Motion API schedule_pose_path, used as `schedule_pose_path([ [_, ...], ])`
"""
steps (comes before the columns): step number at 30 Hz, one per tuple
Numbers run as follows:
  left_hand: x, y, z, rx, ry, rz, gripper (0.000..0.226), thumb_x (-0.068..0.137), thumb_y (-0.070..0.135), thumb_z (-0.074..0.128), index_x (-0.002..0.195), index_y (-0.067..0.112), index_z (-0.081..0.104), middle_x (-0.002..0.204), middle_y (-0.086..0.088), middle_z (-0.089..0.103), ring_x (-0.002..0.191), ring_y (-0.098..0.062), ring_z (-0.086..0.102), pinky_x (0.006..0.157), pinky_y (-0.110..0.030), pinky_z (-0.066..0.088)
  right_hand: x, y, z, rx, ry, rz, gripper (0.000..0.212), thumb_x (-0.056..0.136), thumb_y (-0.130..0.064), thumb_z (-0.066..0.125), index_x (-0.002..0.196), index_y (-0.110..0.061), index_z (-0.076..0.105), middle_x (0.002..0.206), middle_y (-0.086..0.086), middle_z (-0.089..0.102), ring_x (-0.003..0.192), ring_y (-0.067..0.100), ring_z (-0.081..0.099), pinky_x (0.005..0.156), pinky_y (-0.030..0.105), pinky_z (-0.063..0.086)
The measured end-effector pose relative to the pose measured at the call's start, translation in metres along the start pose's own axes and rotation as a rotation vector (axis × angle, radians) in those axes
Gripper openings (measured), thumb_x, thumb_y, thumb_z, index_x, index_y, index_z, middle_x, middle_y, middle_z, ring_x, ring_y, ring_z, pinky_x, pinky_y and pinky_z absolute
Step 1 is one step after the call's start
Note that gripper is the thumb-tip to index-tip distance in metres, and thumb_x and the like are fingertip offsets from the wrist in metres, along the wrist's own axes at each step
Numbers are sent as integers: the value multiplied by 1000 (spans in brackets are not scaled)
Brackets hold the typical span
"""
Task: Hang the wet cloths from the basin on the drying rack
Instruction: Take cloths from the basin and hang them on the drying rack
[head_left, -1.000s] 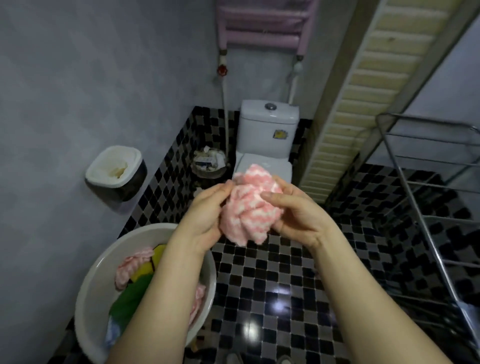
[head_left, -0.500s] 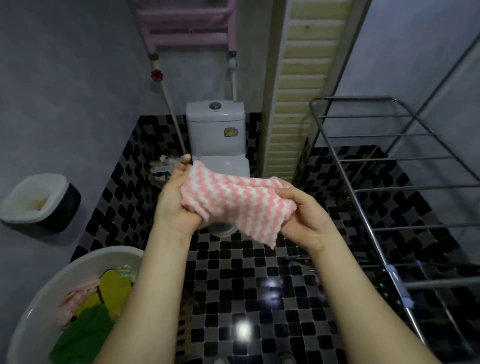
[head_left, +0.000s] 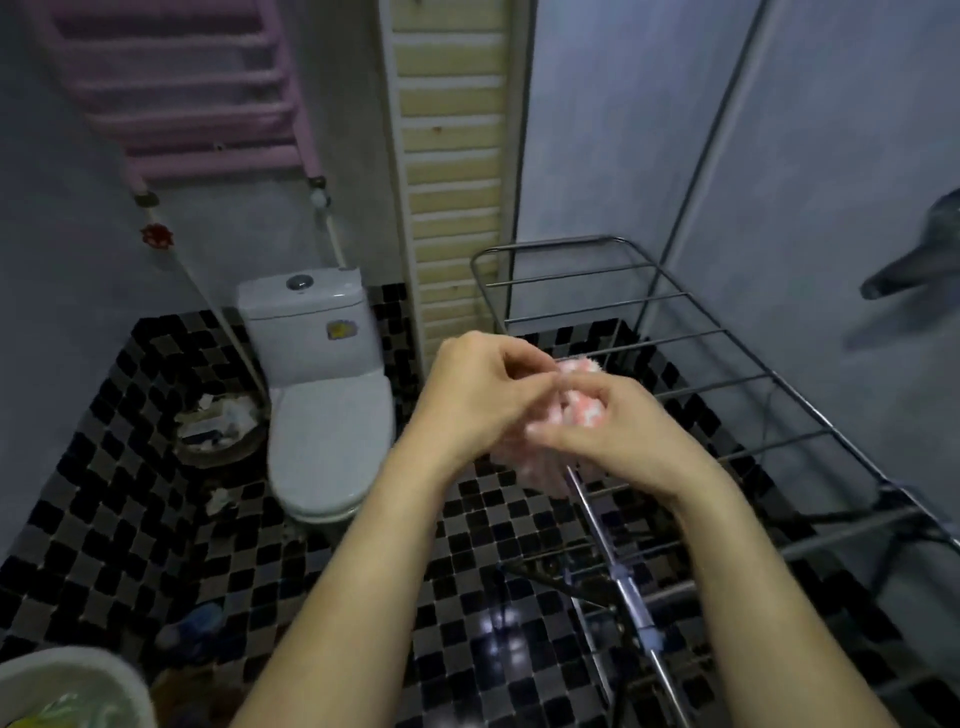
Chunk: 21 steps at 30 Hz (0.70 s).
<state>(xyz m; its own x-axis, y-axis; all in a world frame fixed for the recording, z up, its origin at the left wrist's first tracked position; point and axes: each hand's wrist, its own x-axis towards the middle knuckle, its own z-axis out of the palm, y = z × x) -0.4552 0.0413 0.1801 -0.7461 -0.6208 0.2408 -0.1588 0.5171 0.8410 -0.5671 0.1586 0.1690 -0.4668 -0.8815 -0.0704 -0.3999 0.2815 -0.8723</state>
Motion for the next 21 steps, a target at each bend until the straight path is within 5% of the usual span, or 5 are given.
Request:
schedule_pose_path([
  [3,21,10,27,92,-94,45,5,80,22,74,79,26,77,71,14,72,70,5,66,68,-17,53,4,22,-12,-167,294,39,6,81,-28,68,85,-27,72,86,-7,66,83,11,62,67,27,49],
  [7,39,6,38,-251,-182,-133,41,78,-12,60,101,18,75,99,4,75,93,-9,70,85,-27,57,6,52,-26,-437,259,109,16,79,-29,67,65,-32,59,80,-5,55,77,15,54,58,26,36],
  [12,68,-18,53,-266,-340,-91,56,77,-23,54,109,20,71,111,4,72,102,-4,67,89,-23,54,6,68,-42,76,262,280,26,84,-12,60,58,-18,61,52,-1,54,43,15,44,46,22,33],
  [17,91,-40,59,260,-503,70,32,81,8,70,108,24,72,99,11,71,81,-2,66,68,-12,51,3,73,-70,214,357,309,19,71,-21,60,67,-2,63,66,4,57,61,16,52,64,29,42],
  [21,101,-45,69,448,-687,202,33,82,48,67,78,15,70,80,-6,67,71,-17,62,63,-36,51,1,66,-84,172,279,311,21,79,-14,61,73,6,62,62,4,53,57,17,46,54,26,36],
])
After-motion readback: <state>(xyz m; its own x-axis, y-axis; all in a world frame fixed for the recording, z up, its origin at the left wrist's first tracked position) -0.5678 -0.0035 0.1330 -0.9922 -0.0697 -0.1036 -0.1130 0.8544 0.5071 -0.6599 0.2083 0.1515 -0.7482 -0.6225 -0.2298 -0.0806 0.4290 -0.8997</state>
